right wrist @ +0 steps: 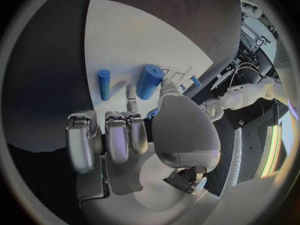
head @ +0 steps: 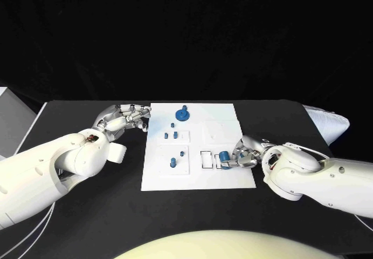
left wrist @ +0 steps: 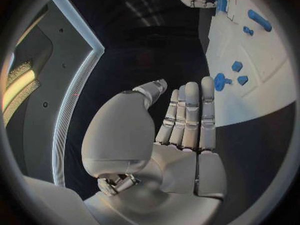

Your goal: Assemble the parts on the task board

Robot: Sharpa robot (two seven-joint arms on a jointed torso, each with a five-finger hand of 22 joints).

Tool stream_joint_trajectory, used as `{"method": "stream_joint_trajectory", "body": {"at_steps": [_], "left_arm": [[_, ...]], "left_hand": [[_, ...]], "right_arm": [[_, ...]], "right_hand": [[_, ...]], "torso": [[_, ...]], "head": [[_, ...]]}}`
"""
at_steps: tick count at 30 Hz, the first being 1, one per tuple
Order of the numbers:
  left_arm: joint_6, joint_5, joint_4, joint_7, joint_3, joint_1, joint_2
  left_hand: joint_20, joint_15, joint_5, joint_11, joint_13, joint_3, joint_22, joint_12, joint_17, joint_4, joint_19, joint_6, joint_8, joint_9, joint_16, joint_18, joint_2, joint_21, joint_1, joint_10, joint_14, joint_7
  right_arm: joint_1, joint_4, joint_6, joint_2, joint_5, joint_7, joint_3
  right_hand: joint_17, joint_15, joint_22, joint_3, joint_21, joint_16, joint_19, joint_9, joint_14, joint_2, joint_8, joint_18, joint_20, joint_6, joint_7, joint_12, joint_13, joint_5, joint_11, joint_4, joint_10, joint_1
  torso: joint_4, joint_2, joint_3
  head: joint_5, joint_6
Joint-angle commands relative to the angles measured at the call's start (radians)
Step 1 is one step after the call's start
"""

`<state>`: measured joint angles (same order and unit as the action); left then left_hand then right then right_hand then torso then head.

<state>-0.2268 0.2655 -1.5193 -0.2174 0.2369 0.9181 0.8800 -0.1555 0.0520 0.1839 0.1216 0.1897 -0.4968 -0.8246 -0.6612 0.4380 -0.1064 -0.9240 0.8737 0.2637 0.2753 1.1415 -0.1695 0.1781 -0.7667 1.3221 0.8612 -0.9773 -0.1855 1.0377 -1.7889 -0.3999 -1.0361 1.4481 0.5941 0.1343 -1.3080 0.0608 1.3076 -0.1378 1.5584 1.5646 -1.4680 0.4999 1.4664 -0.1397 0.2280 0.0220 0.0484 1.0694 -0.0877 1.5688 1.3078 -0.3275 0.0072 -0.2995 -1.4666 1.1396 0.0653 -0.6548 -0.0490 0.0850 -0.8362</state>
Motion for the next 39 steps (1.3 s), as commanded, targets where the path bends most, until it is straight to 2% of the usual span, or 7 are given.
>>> {"method": "stream_joint_trajectory", "body": {"at_steps": [1, 12, 18, 23, 25, 29, 39], "left_arm": [[0.022, -0.008, -0.004, -0.016, 0.001, -0.001, 0.001], [0.024, -0.008, -0.005, -0.013, 0.001, -0.001, 0.004], [0.024, -0.008, -0.005, -0.010, 0.001, -0.001, 0.005], [0.024, -0.008, -0.006, -0.007, 0.001, -0.001, 0.005], [0.024, -0.008, -0.005, -0.006, 0.001, -0.001, 0.006], [0.025, -0.008, -0.005, -0.004, 0.001, -0.001, 0.007], [0.027, -0.008, -0.003, 0.000, 0.001, -0.001, 0.006]], "left_hand": [[0.000, 0.004, 0.001, 0.000, 0.001, 0.002, 0.001, -0.004, 0.000, -0.005, -0.010, -0.007, 0.004, -0.001, 0.005, -0.014, -0.002, 0.005, -0.008, -0.008, -0.004, 0.003], [0.000, 0.004, 0.002, 0.000, 0.001, 0.002, 0.002, -0.004, 0.000, -0.007, -0.011, -0.007, 0.005, -0.001, 0.005, -0.014, -0.002, 0.006, -0.008, -0.008, -0.004, 0.003], [0.000, 0.004, 0.002, 0.000, 0.001, 0.002, 0.002, -0.004, 0.000, -0.007, -0.011, -0.007, 0.005, -0.001, 0.005, -0.014, -0.002, 0.006, -0.008, -0.008, -0.004, 0.003], [0.000, 0.004, 0.002, 0.000, 0.001, 0.002, 0.003, -0.005, 0.001, -0.009, -0.011, -0.007, 0.005, -0.001, 0.005, -0.014, -0.003, 0.007, -0.007, -0.010, -0.004, 0.003], [0.000, 0.004, 0.002, 0.000, 0.001, 0.002, 0.003, -0.005, 0.001, -0.009, -0.011, -0.007, 0.005, -0.001, 0.005, -0.014, -0.003, 0.007, -0.007, -0.010, -0.004, 0.003], [0.000, 0.004, 0.002, 0.000, 0.001, 0.002, 0.003, -0.005, 0.001, -0.009, -0.011, -0.007, 0.005, -0.001, 0.005, -0.014, -0.003, 0.007, -0.007, -0.010, -0.004, 0.003], [0.000, 0.004, 0.003, 0.000, 0.001, 0.002, 0.005, -0.005, 0.001, -0.010, -0.013, -0.007, 0.006, -0.001, 0.006, -0.014, -0.005, 0.009, -0.004, -0.011, -0.003, 0.003]], "right_arm": [[-0.003, 0.009, 0.003, 0.008, 0.050, 0.025, 0.000], [-0.014, 0.050, -0.018, 0.055, 0.070, 0.036, 0.000], [-0.017, 0.058, -0.035, 0.071, 0.045, 0.026, 0.000], [-0.018, 0.058, -0.065, 0.072, 0.021, 0.014, 0.000], [-0.018, 0.054, -0.086, 0.068, 0.004, 0.007, 0.000], [-0.018, 0.034, -0.129, 0.049, -0.052, -0.009, -0.002], [0.010, -0.042, -0.183, 0.009, -0.169, -0.032, -0.012]], "right_hand": [[-0.262, 0.000, 0.262, -0.001, 0.007, 0.006, -0.102, 0.002, 0.104, 0.002, 0.006, -0.021, -0.005, 0.002, 0.006, 0.002, 0.263, -0.009, -0.002, 0.002, -0.104, -0.015], [-0.263, 0.001, 0.262, 0.010, 0.009, 0.006, -0.102, 0.007, 0.104, 0.018, 0.009, -0.021, -0.006, 0.004, 0.008, 0.002, 0.263, -0.031, -0.004, 0.003, -0.104, -0.015], [-0.263, 0.002, 0.263, 0.026, 0.012, 0.006, -0.103, 0.011, 0.104, 0.039, 0.011, -0.022, -0.007, 0.004, 0.009, 0.002, 0.263, -0.072, -0.005, 0.004, -0.104, -0.004], [-0.263, 0.005, 0.263, 0.057, 0.012, 0.006, -0.103, 0.014, 0.104, 0.075, 0.013, -0.022, -0.009, 0.007, 0.013, 0.002, 0.263, -0.152, -0.009, 0.008, -0.104, 0.039], [-0.263, 0.007, 0.263, 0.071, 0.012, 0.006, -0.103, 0.014, 0.104, 0.083, 0.013, -0.022, -0.011, 0.010, 0.016, 0.002, 0.263, -0.181, -0.011, 0.008, -0.104, 0.058], [-0.263, 0.010, 0.263, 0.089, 0.012, 0.006, -0.103, 0.014, 0.104, 0.086, 0.015, -0.022, -0.013, 0.019, 0.020, 0.002, 0.263, -0.207, -0.015, 0.009, -0.104, 0.080], [-0.263, 0.013, 0.263, 0.105, 0.012, 0.006, -0.103, 0.015, 0.104, 0.088, 0.018, -0.022, -0.016, 0.030, 0.025, 0.002, 0.263, -0.210, -0.019, 0.009, -0.104, 0.094]], "torso": [[-0.0001, 0.000, 0.0003], [0.0004, 0.000, 0.0007], [-0.0007, 0.001, -0.0010], [-0.0011, 0.001, -0.0015], [-0.0012, 0.002, -0.0013], [-0.0012, 0.002, -0.0016], [-0.0027, 0.002, -0.0018]], "head": [[-0.001, 0.000], [-0.001, -0.005], [-0.003, -0.006], [-0.005, -0.007], [-0.005, -0.007], [-0.008, -0.006], [-0.005, -0.002]]}}
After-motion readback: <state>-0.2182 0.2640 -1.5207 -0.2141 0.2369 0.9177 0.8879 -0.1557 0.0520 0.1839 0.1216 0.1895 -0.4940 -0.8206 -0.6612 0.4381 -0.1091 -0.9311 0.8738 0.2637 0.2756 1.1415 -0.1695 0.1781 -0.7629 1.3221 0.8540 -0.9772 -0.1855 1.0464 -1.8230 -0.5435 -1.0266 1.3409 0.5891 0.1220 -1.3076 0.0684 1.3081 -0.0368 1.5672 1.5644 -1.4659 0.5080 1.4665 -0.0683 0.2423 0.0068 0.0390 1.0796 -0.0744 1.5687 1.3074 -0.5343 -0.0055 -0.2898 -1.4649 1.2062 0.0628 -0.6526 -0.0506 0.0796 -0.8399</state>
